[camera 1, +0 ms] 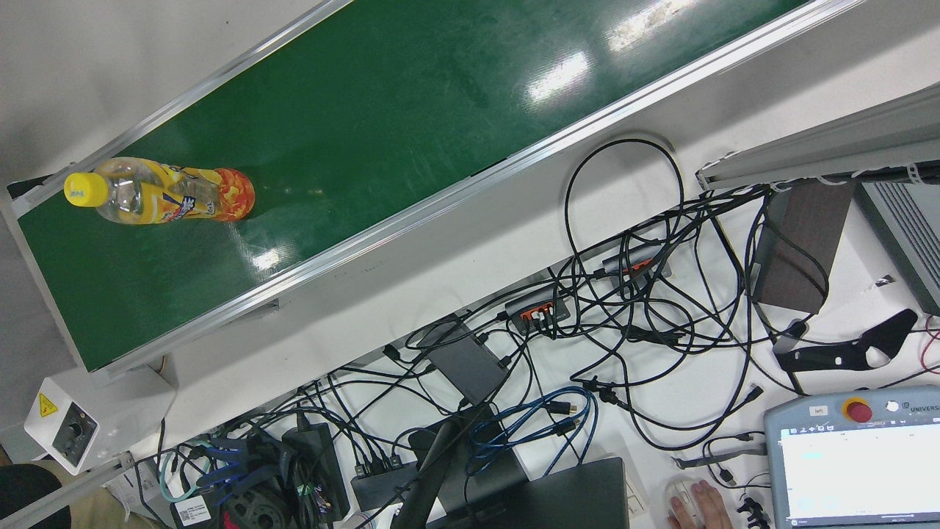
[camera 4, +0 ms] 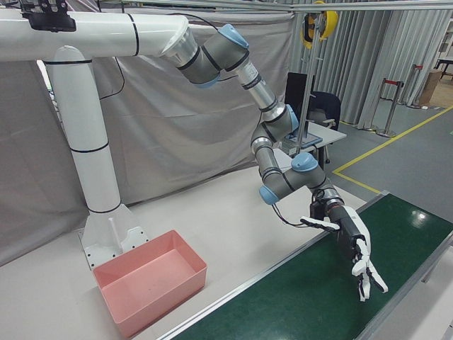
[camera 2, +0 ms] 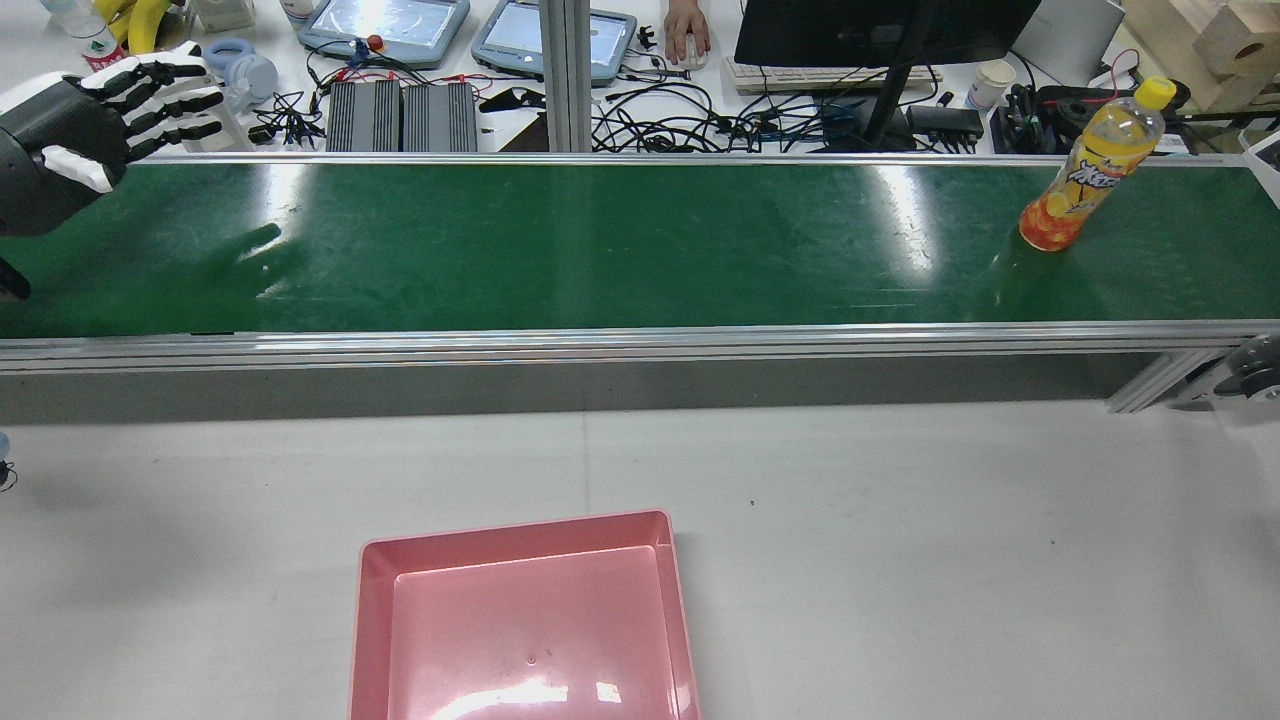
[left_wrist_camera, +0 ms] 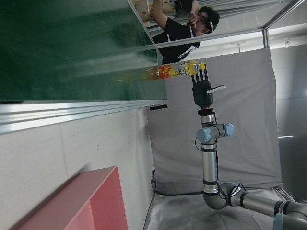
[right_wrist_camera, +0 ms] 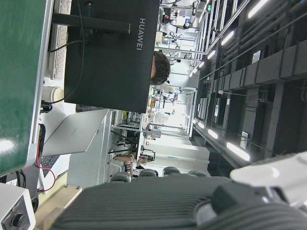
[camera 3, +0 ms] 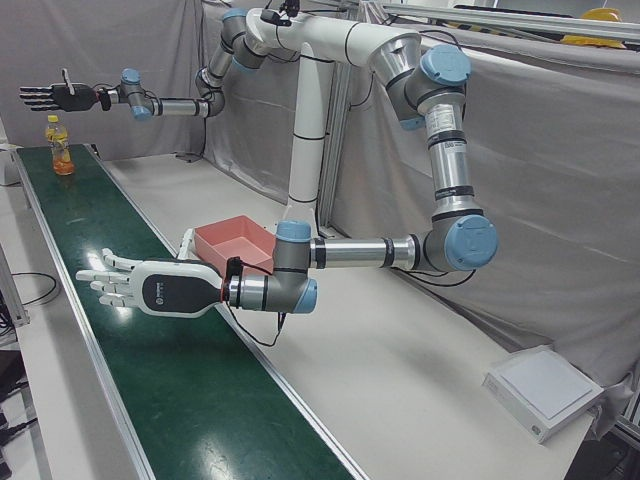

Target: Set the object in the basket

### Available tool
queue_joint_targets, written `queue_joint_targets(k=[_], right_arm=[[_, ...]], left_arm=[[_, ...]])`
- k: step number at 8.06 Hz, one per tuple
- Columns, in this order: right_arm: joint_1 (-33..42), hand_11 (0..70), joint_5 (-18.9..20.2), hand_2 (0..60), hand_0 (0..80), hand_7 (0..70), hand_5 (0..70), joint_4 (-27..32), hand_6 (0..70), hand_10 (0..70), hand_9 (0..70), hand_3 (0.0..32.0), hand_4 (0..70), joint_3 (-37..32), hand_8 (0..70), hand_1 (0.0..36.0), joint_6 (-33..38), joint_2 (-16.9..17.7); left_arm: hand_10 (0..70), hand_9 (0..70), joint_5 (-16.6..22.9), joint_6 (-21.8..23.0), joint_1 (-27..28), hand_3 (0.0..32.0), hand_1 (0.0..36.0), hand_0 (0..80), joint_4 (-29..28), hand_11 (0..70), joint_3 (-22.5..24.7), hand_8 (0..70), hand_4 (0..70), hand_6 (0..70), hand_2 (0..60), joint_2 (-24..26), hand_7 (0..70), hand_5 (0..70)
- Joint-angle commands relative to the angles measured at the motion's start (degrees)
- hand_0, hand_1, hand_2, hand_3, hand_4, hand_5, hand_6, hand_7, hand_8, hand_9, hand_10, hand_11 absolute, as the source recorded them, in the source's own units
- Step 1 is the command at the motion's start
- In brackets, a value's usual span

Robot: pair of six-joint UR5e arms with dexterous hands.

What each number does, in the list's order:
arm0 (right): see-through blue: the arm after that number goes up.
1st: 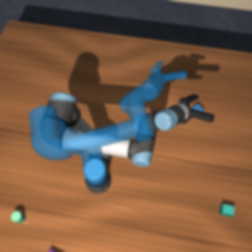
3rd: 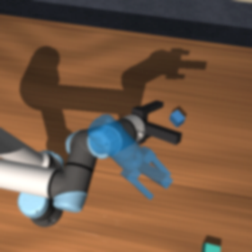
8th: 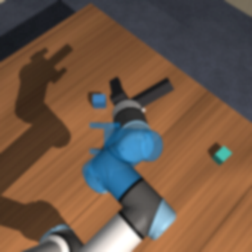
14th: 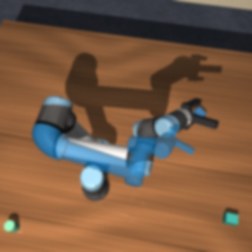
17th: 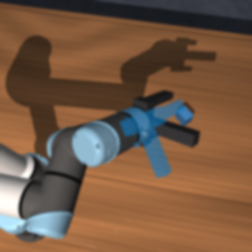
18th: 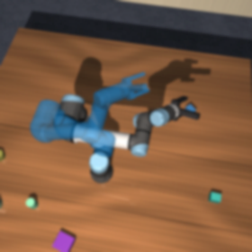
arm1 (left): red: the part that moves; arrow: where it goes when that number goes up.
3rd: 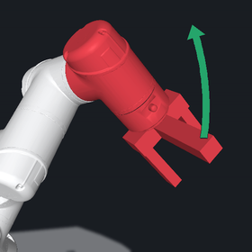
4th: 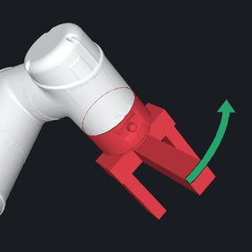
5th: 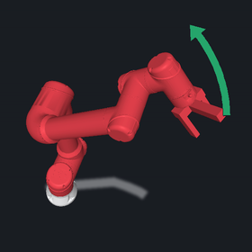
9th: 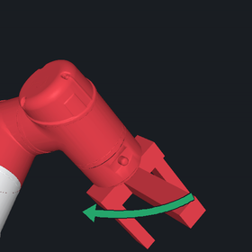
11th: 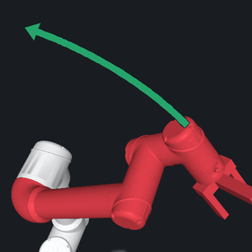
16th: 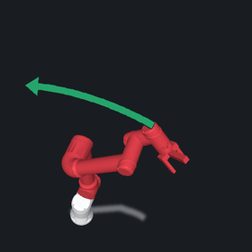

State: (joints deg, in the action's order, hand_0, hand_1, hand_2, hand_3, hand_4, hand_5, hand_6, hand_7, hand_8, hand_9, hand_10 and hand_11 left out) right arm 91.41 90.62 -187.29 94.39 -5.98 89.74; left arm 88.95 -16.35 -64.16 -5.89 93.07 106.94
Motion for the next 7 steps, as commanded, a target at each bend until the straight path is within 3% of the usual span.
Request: queue_joint_targets(k=[1, 7], right_arm=[[0.0, 0.0, 0.0, 0.0, 0.0, 0.0, 0.0, 0.0, 0.0, 0.0, 0.0, 0.0, 0.0, 0.0, 0.0, 0.0, 0.0, 0.0], [0.0, 0.0, 0.0, 0.0, 0.0, 0.0, 0.0, 0.0, 0.0, 0.0, 0.0, 0.0, 0.0, 0.2, 0.0, 0.0, 0.1, -0.1]], left_arm=[[8.4, 10.6, 0.0, 0.0, 0.0, 7.0, 5.9, 48.9, 0.0, 13.0, 0.1, 10.3, 12.6, 1.8, 0.0, 0.0, 1.9, 26.4], [8.2, 10.2, 0.0, 0.0, -0.1, 7.4, 6.6, 49.7, 0.0, 12.9, 0.2, 10.1, 12.6, 1.8, 0.0, 0.0, 1.6, 26.7]])
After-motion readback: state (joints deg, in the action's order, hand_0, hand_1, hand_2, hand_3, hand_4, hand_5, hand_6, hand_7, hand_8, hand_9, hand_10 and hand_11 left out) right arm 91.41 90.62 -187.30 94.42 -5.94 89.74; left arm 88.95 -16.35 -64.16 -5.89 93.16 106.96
